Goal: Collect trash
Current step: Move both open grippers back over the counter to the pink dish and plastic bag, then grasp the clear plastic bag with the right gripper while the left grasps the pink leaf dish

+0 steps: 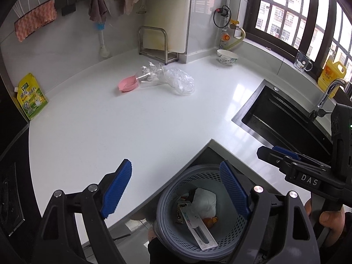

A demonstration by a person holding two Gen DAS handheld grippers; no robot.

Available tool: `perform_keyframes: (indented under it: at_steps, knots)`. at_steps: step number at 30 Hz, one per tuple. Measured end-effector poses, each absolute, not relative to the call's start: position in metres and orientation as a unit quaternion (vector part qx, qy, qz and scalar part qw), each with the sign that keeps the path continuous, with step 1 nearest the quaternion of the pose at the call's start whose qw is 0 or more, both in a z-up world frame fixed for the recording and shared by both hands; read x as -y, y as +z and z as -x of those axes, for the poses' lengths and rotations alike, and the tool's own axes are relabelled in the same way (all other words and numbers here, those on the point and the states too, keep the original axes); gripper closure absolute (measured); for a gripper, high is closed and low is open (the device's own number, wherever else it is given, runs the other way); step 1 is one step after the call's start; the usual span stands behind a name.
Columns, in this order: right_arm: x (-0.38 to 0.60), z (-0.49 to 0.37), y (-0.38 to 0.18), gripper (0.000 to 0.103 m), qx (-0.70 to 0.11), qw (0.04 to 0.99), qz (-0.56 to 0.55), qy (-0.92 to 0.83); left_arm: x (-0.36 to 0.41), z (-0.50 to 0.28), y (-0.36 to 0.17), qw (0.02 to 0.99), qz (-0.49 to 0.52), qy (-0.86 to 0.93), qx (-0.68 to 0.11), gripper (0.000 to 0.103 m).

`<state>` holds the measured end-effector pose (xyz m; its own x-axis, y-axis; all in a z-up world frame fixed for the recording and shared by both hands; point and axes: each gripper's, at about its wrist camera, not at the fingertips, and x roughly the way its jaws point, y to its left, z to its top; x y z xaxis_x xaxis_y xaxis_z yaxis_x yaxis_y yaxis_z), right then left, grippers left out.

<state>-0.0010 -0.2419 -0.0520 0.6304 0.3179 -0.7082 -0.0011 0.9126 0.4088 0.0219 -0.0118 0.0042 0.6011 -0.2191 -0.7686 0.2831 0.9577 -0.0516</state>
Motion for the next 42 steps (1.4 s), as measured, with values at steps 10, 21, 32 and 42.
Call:
perform_keyframes:
  at_steps: [10, 21, 32, 42]
  knots:
    - [0.220, -0.057, -0.042, 0.040, -0.410, 0.890, -0.188, 0.068, -0.019, -0.086, 0.017, 0.897, -0.035, -0.151, -0.414, 0.017]
    - [0.192, -0.130, -0.058, 0.039, -0.415, 0.895, -0.159, 0.026, -0.058, -0.177, -0.009, 0.893, -0.034, -0.149, -0.424, 0.017]
    - [0.184, -0.208, -0.070, 0.036, -0.419, 0.897, -0.141, -0.006, -0.077, -0.269, -0.044, 0.888, -0.041, -0.151, -0.432, 0.017]
    - [0.183, -0.274, -0.075, 0.033, -0.418, 0.903, -0.102, -0.002, -0.072, -0.328, -0.078, 0.877, -0.057, -0.168, -0.447, 0.017]
